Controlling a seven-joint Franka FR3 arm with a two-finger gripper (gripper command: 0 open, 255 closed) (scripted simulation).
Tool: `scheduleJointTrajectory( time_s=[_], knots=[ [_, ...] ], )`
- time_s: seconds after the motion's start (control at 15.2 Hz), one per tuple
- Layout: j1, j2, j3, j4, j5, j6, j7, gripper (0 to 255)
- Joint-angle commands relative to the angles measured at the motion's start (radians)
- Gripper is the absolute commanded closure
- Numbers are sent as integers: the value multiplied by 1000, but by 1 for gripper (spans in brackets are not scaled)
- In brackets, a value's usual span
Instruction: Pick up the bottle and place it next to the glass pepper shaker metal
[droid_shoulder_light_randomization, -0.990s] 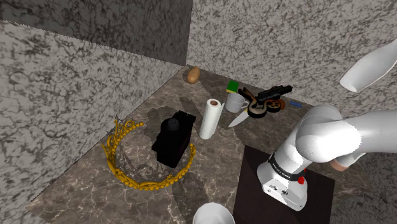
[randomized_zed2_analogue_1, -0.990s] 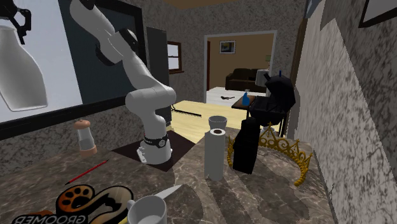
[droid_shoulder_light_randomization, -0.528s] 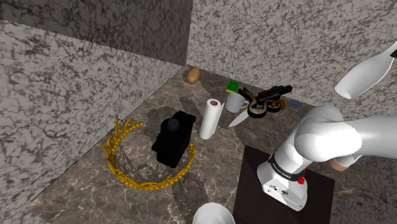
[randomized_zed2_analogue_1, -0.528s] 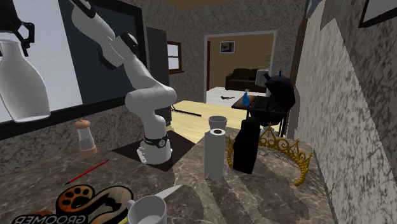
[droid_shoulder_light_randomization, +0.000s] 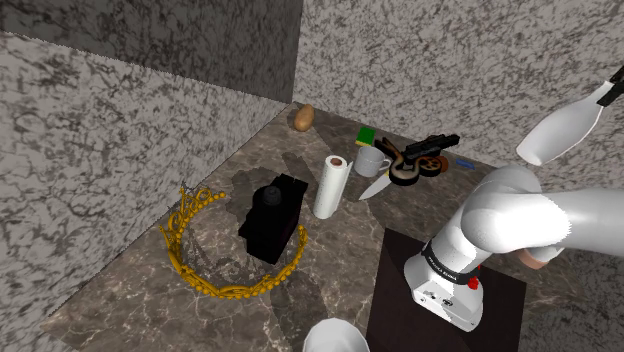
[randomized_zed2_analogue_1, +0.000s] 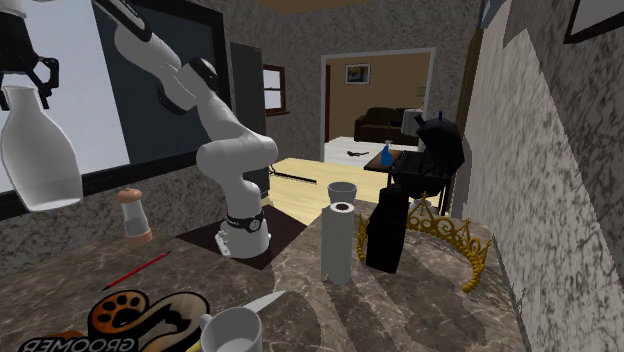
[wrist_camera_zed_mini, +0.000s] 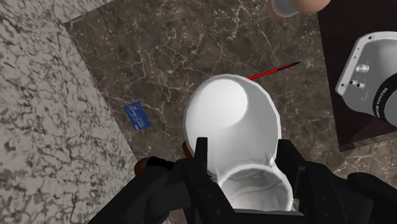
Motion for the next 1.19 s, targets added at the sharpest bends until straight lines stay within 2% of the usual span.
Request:
scheduleJointTrajectory(
  time_s=[0.0, 1.12],
  knots=[
    [-14, -22, -2, -41, -8, 17, 8, 255],
    [-83, -158, -76, -296, -95, 154, 47, 255]
  ],
)
